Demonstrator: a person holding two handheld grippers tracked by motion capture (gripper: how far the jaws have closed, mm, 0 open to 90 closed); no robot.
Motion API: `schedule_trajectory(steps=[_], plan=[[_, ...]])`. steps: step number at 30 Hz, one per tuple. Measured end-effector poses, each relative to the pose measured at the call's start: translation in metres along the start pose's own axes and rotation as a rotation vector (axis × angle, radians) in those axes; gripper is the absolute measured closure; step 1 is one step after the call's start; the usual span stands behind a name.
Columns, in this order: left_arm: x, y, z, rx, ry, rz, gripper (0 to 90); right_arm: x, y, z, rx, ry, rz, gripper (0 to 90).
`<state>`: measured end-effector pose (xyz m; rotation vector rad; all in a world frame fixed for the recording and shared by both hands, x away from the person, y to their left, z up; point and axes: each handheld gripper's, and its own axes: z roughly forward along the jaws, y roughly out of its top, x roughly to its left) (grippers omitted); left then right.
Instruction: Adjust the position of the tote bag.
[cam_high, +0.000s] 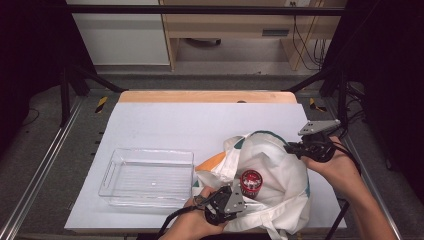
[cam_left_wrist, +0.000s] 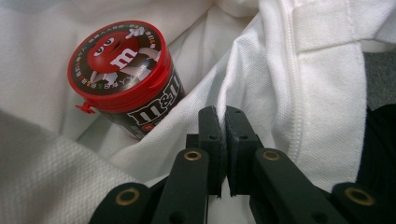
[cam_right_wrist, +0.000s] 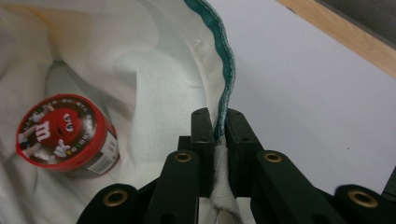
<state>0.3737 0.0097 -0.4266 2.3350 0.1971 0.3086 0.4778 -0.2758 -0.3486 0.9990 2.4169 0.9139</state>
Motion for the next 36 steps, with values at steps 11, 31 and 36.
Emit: schedule_trajectory(steps=[11, 31, 36], plan=[[-0.006, -0.006, 0.001, -0.024, 0.029, -0.026, 87.3, -0.01, -0.015, 0.028, 0.038, -0.003, 0.039, 83.8], [-0.012, -0.01, 0.001, -0.025, 0.043, -0.019, 87.7, -0.018, -0.013, 0.033, 0.038, -0.086, 0.035, 84.3], [-0.014, -0.012, 0.0, -0.026, 0.035, -0.018, 88.0, -0.027, -0.013, 0.04, 0.049, -0.119, 0.055, 84.4]])
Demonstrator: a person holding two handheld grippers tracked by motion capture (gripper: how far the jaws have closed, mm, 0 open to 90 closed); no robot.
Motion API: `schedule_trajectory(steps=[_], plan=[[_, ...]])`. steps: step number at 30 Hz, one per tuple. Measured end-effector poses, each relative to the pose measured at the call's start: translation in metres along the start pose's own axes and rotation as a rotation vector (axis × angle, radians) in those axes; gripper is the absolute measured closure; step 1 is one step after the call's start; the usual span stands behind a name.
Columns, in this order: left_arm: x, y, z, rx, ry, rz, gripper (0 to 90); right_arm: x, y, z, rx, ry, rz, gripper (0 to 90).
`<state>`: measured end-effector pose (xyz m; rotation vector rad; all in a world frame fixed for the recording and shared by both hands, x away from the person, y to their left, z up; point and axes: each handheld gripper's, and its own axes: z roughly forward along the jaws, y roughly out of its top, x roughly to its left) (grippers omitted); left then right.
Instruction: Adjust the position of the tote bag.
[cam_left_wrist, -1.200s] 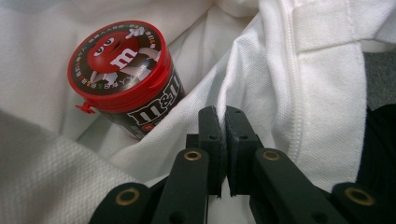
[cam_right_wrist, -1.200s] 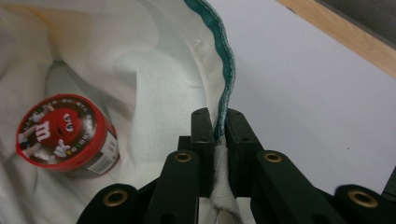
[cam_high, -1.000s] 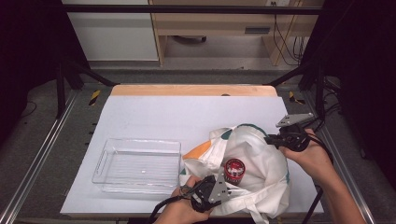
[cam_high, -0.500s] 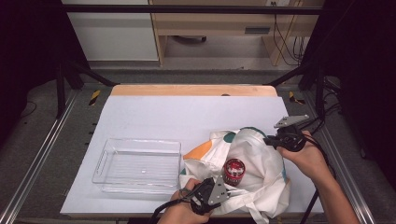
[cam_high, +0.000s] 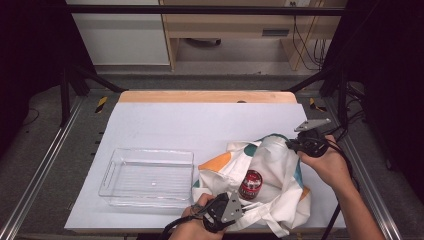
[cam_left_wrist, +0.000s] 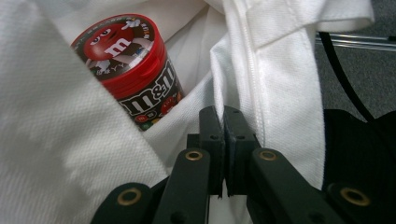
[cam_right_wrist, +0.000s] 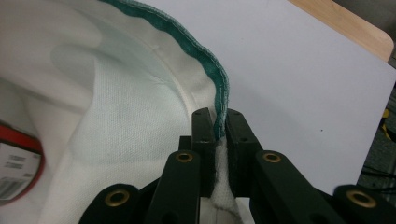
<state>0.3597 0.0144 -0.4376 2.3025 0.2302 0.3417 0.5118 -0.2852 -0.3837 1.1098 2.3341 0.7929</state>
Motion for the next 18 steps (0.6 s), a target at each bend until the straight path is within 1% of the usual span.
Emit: schedule_trajectory(steps=[2, 4, 5, 7, 8, 9, 10, 12, 15, 16, 18], plan=[[-0.001, -0.001, 0.0, 0.006, 0.001, 0.008, 88.0, -0.002, -0.002, 0.006, 0.013, -0.012, 0.006, 84.4], [-0.001, -0.002, 0.001, 0.0, 0.006, -0.001, 88.0, -0.002, -0.004, 0.012, 0.019, -0.01, 0.024, 84.3], [0.0, -0.001, 0.001, 0.008, 0.009, 0.003, 88.0, 0.0, -0.005, 0.013, 0.018, -0.014, 0.02, 84.2], [0.001, -0.001, 0.001, -0.005, 0.01, -0.012, 87.9, 0.007, -0.004, 0.011, 0.007, 0.004, -0.006, 83.4], [0.002, 0.0, 0.001, -0.008, 0.012, -0.014, 87.9, 0.01, -0.004, 0.009, -0.003, 0.001, -0.026, 81.3], [0.002, 0.0, 0.0, -0.006, 0.012, -0.012, 87.9, 0.011, -0.004, 0.004, -0.021, 0.005, -0.02, 74.7], [0.002, 0.0, 0.0, -0.007, 0.013, -0.012, 87.9, 0.011, -0.003, 0.0, -0.034, 0.017, -0.012, 70.5], [0.002, 0.0, 0.001, -0.008, 0.014, -0.012, 87.9, 0.013, -0.002, -0.01, -0.065, 0.014, -0.021, 64.3], [0.003, 0.0, 0.002, -0.007, 0.014, -0.017, 87.8, 0.013, 0.001, -0.023, -0.092, 0.008, -0.006, 57.1], [0.003, 0.0, 0.001, -0.01, 0.011, -0.02, 87.9, 0.014, 0.002, -0.026, -0.1, 0.005, -0.006, 56.3], [0.003, 0.0, 0.001, -0.012, 0.013, -0.02, 87.9, 0.017, 0.005, -0.032, -0.115, 0.012, -0.011, 58.0]])
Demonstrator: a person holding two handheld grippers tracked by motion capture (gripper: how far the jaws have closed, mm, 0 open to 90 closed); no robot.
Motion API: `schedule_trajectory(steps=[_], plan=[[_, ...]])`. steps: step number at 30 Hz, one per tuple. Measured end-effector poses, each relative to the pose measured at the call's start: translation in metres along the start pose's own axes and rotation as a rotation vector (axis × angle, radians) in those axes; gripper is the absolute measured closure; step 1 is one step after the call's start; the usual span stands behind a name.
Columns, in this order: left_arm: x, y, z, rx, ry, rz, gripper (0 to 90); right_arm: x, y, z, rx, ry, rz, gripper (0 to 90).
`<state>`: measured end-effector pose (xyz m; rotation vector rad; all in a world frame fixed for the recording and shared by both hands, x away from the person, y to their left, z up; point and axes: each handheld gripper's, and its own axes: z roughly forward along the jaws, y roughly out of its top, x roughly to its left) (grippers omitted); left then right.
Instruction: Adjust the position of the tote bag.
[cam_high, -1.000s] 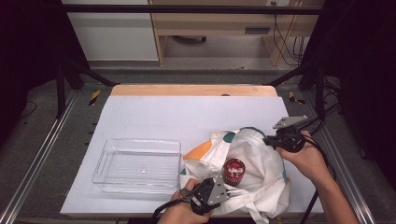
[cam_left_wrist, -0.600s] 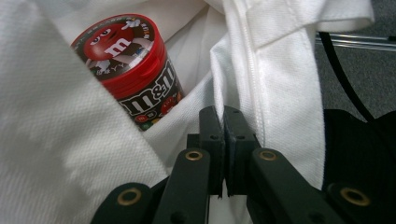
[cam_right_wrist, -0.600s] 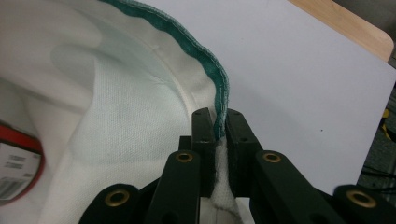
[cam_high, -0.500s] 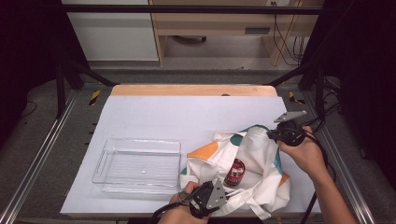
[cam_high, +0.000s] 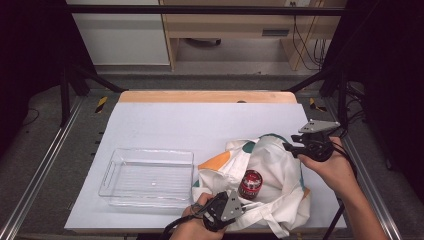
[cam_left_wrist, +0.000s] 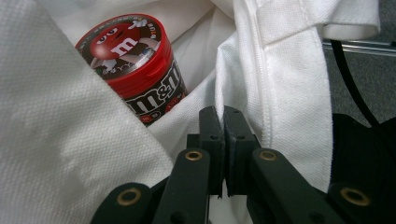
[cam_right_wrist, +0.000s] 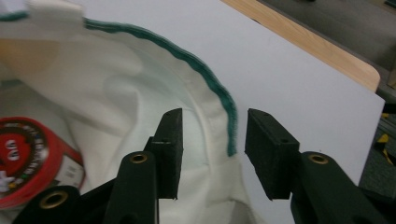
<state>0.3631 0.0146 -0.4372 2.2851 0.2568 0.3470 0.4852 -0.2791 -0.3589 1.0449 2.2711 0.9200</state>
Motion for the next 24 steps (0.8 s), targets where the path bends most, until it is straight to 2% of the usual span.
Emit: schedule_trajectory(steps=[3, 7, 11, 17, 21, 24], plan=[[0.0, 0.0, 0.0, 0.003, 0.002, 0.001, 87.9, 0.014, 0.004, -0.001, -0.001, 0.036, -0.028, 60.0], [0.0, 0.002, -0.001, 0.0, 0.009, -0.005, 87.8, 0.03, 0.003, 0.01, 0.027, 0.055, -0.057, 60.3], [0.0, 0.003, -0.002, 0.001, 0.009, 0.001, 87.9, 0.035, -0.002, 0.026, 0.059, 0.053, -0.047, 56.8], [0.001, 0.006, -0.005, -0.012, 0.016, -0.001, 87.8, 0.041, -0.009, 0.039, 0.103, 0.056, -0.056, 53.3], [0.0, 0.008, -0.006, -0.019, 0.02, -0.001, 87.9, 0.043, -0.013, 0.045, 0.125, 0.054, -0.063, 59.6], [0.0, 0.008, -0.007, -0.02, 0.021, -0.001, 87.9, 0.043, -0.015, 0.047, 0.147, 0.05, -0.076, 74.3]])
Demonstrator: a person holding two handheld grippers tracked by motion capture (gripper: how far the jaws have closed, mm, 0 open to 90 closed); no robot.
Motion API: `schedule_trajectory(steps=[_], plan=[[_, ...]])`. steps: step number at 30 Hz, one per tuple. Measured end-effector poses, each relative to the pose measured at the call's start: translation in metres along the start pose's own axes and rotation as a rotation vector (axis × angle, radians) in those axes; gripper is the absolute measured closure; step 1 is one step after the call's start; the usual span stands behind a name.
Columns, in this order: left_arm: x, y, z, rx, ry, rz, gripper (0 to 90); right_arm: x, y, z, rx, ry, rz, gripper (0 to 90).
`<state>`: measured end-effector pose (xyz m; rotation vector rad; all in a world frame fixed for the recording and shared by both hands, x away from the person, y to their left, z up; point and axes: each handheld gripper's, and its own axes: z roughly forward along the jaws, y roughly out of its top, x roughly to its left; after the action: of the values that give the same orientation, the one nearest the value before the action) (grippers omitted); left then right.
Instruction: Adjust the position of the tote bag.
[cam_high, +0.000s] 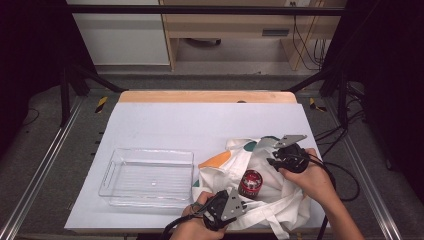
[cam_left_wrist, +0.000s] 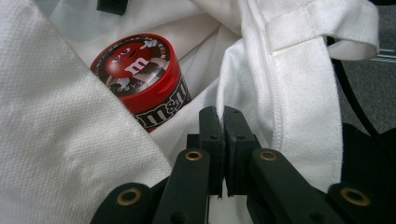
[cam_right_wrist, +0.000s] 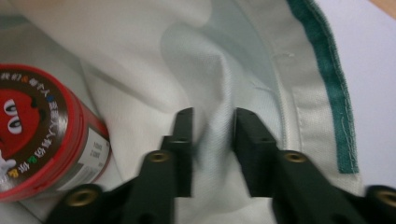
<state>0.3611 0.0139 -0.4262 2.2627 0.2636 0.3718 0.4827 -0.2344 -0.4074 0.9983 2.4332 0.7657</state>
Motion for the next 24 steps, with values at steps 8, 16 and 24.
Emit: schedule_trajectory(steps=[8, 16, 24], plan=[[-0.002, -0.003, 0.001, 0.016, -0.017, 0.012, 88.1, -0.009, 0.004, -0.003, 0.016, -0.016, 0.004, 89.4], [-0.006, -0.009, 0.001, 0.046, -0.009, 0.024, 88.3, -0.021, 0.014, -0.001, 0.012, -0.02, 0.021, 89.6], [-0.008, -0.012, 0.003, 0.054, -0.03, 0.024, 88.4, -0.032, 0.007, 0.015, 0.01, -0.012, 0.073, 89.6]])
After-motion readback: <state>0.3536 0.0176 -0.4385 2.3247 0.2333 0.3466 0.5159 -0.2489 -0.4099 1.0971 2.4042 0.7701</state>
